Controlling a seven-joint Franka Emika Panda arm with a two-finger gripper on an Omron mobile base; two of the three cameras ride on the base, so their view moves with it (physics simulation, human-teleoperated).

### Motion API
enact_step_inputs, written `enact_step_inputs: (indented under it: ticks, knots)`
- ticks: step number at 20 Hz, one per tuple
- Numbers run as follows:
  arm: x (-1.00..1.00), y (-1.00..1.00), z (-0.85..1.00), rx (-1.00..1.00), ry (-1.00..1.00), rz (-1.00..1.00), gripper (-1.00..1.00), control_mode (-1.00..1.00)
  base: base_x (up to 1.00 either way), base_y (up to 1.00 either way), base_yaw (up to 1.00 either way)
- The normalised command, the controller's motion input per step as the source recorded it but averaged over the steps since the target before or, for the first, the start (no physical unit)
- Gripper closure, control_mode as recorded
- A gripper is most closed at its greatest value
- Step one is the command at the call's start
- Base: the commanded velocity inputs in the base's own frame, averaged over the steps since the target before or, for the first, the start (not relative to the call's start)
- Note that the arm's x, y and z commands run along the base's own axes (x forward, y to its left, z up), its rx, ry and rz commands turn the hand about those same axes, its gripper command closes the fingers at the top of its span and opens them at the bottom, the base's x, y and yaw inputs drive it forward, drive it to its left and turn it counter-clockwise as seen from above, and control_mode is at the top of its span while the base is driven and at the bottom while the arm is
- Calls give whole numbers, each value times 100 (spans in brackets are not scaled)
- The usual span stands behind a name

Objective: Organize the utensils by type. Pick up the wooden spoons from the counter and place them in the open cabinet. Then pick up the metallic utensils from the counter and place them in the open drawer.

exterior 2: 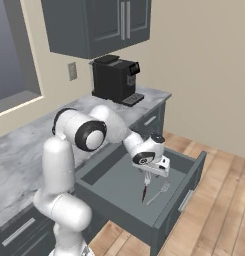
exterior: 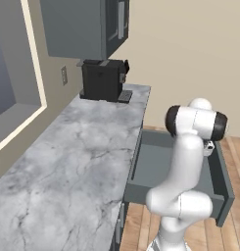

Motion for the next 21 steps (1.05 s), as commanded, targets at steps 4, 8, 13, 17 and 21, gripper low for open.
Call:
enact_step_inputs:
  ticks: [4, 8, 13, 17, 21]
  knots:
    - [-37, 8, 100, 0, -15, -8, -100, -100, 0, 0, 0]
    - [-42, 11, 100, -2, -14, -7, -100, -100, 0, 0, 0]
    - [-39, 19, 100, -7, -12, -7, -100, -100, 0, 0, 0]
    - [-37, 29, 100, -14, -8, -4, -100, -100, 0, 0, 0]
    - [-49, 18, 100, -12, -3, 0, -100, -100, 0, 0, 0]
